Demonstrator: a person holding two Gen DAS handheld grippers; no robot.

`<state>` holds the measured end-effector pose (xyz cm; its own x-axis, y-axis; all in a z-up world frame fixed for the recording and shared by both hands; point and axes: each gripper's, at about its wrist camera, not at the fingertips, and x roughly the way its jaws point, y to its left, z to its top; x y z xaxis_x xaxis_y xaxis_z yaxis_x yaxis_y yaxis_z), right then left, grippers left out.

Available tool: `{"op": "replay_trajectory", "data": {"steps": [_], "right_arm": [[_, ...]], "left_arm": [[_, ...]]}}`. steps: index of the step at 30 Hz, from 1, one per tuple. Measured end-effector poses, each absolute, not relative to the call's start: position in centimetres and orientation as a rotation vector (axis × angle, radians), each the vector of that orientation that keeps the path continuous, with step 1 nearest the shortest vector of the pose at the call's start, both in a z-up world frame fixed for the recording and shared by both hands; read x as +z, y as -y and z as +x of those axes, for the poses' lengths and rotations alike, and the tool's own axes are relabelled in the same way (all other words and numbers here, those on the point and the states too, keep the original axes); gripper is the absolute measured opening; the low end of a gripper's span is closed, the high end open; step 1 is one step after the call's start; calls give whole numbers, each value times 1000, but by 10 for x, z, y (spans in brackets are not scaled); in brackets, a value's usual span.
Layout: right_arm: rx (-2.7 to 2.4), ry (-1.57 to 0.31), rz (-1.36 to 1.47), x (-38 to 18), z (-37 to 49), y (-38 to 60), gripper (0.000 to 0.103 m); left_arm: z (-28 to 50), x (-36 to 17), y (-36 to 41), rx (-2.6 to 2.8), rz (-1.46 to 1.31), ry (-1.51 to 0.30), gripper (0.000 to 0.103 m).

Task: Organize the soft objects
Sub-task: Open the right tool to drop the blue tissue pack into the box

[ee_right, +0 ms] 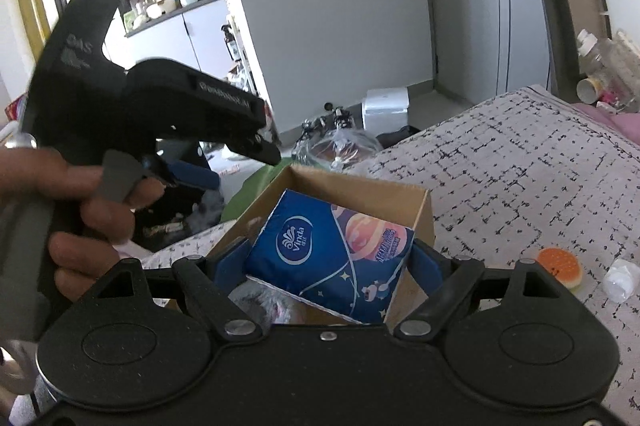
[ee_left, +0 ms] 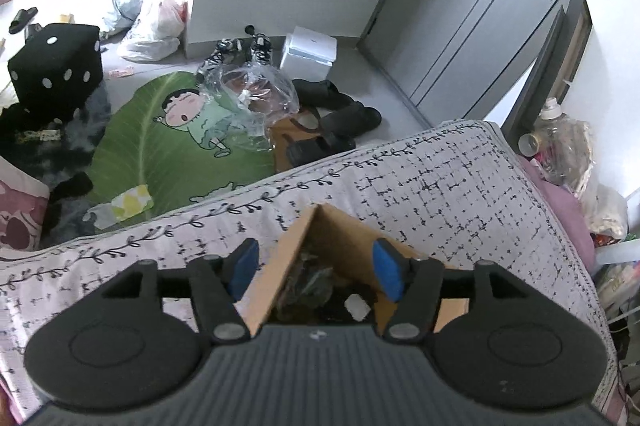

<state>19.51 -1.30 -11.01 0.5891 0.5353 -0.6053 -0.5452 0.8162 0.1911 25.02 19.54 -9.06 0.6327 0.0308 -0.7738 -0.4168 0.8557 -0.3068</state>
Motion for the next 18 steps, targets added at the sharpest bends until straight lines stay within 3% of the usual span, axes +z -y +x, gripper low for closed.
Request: {"op": "replay_trajectory", "data": {"steps": [8,10,18], "right_arm": [[599,-696,16,-97,192,25,94],[583,-702,27,-93,192,32,97],[487,-748,113,-82,199,70,98]], "left_arm": [[237,-84,-193,290,-455,-872,68],[233,-80,-190,292,-450,-871,73],[223,-66,-167,266,-389,-876,84]]}}
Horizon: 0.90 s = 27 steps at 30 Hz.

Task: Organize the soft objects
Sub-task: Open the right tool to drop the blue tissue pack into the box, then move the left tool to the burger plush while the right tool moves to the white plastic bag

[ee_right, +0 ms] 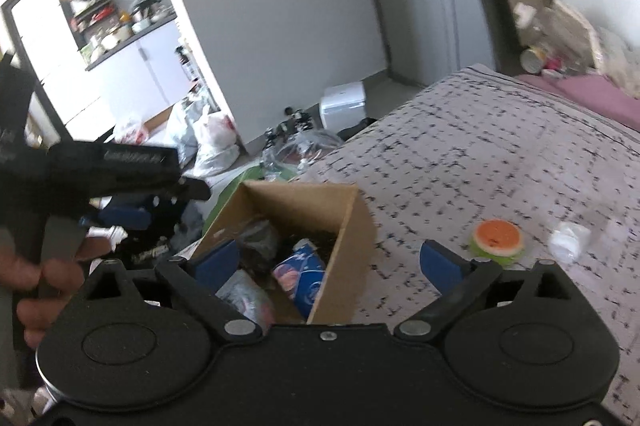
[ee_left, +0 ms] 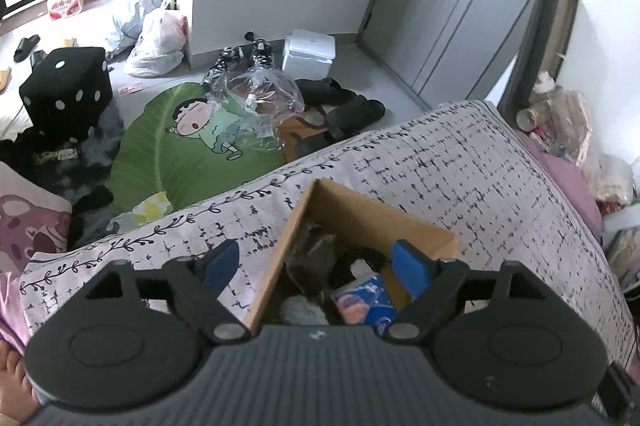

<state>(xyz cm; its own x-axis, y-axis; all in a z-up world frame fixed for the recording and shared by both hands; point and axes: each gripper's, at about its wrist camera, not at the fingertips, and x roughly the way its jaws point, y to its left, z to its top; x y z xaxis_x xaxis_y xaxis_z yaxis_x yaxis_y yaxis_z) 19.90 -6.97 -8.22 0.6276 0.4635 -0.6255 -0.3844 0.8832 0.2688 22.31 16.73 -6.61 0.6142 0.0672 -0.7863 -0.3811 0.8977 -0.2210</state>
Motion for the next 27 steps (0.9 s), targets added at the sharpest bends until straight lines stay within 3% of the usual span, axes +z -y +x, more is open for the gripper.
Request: {"op": "replay_trajectory", "data": {"steps": [27], "right_arm": [[294,-710,175,-41,206,208,103]], "left_arm": [[216,-18,-46,99,-315,-822,89]]}}
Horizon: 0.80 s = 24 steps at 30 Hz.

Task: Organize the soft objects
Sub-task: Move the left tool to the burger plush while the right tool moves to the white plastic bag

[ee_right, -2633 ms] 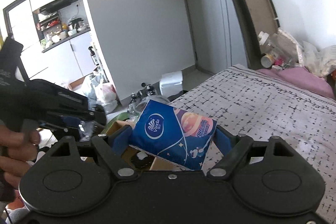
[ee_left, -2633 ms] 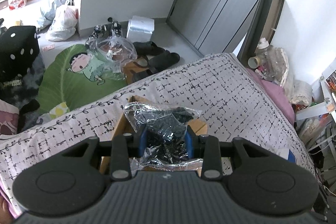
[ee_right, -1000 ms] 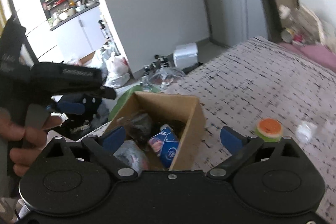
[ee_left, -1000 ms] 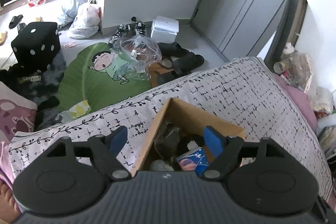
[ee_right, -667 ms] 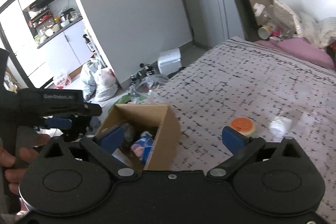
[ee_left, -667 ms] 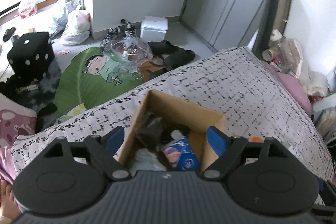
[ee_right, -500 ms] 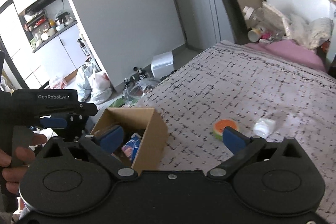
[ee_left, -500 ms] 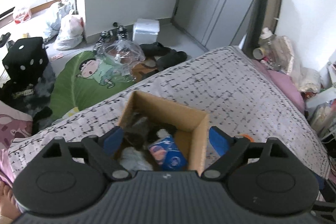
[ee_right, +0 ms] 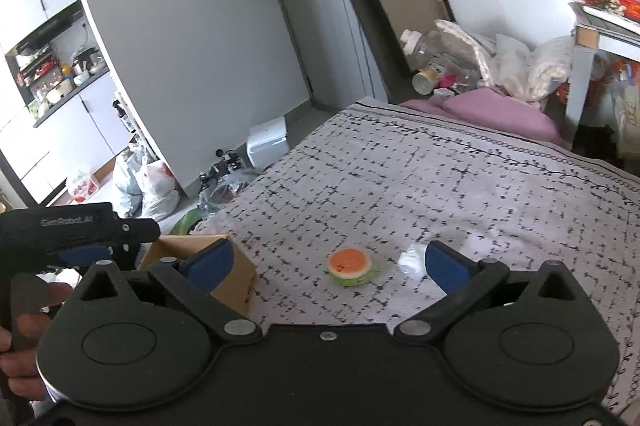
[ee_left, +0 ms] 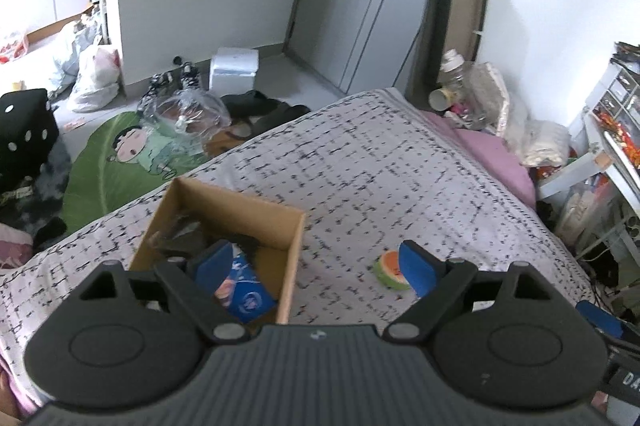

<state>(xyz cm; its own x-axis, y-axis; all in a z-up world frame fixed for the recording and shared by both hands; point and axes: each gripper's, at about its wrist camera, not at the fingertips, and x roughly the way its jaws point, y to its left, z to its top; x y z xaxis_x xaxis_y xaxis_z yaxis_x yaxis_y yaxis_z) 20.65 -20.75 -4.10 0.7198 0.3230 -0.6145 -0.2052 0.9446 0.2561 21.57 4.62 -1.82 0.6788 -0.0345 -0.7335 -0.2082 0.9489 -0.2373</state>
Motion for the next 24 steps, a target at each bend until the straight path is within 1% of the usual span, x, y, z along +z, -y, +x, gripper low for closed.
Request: {"op": "replay_trajectory", "data": {"steps": [11,16,18,21,24], "right_arm": [[271,-779,229,-48,233,239,103],[277,-793,298,-76,242,252,103],[259,-830,324,-91,247,255,103],[237,-842,305,-103,254,256,103],[236,-858,346,-109,261,262,103]], "left_arm": [[233,-22,-14,60,-303,-833,89],[243,-33,-4,32,-308,-852,89],[248,-40,1,17,-305,-860,89],[255,-55,7,8,-306,-883,89],[262,-67,12,4,-306,-904,89]]}}
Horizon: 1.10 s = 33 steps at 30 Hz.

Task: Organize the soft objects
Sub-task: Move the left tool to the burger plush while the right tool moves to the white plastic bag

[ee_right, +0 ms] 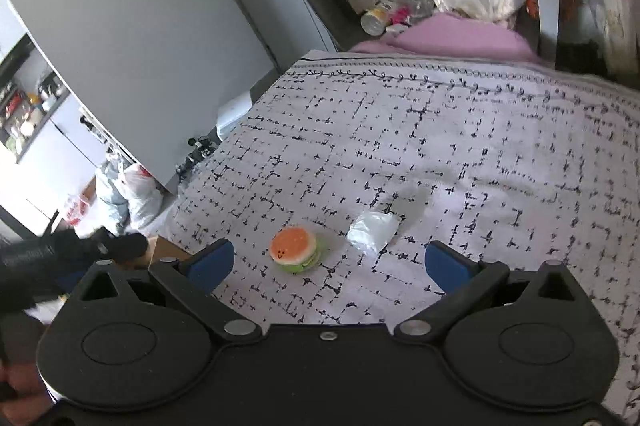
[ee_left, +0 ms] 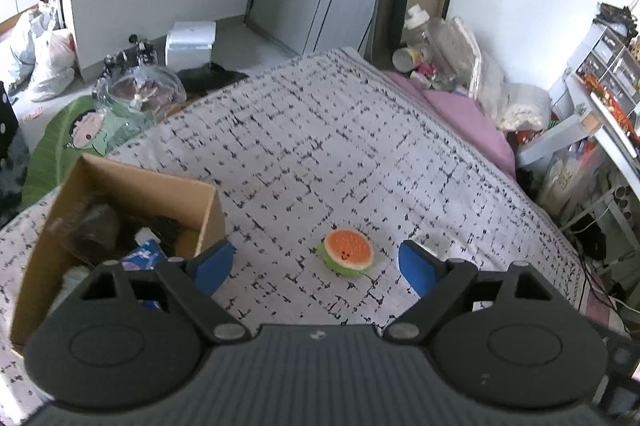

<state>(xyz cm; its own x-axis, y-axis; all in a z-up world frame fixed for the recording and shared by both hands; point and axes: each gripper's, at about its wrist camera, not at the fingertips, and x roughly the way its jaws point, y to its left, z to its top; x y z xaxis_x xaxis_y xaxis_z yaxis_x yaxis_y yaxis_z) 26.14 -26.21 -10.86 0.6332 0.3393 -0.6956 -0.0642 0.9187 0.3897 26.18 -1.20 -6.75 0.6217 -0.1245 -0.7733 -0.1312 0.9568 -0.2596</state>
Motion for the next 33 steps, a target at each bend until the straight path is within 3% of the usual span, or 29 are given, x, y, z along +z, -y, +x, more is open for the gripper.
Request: {"op": "replay_trajectory", "data": {"steps": [14,24,29,33], "right_arm": [[194,-954,498,-138,288,288,102],[183,-1050,569,-167,310,290,95],[169,-1072,595,-181,333,287,89],[153,-1100,596,-193,346,282,88]], "left_arm": [[290,-112,30,-7,-317,-961,88],[316,-150,38,5,-374,-1010,86],[329,-165,41,17,-409,-1018,73],[340,-178,45,6,-425,-1037,69]]}}
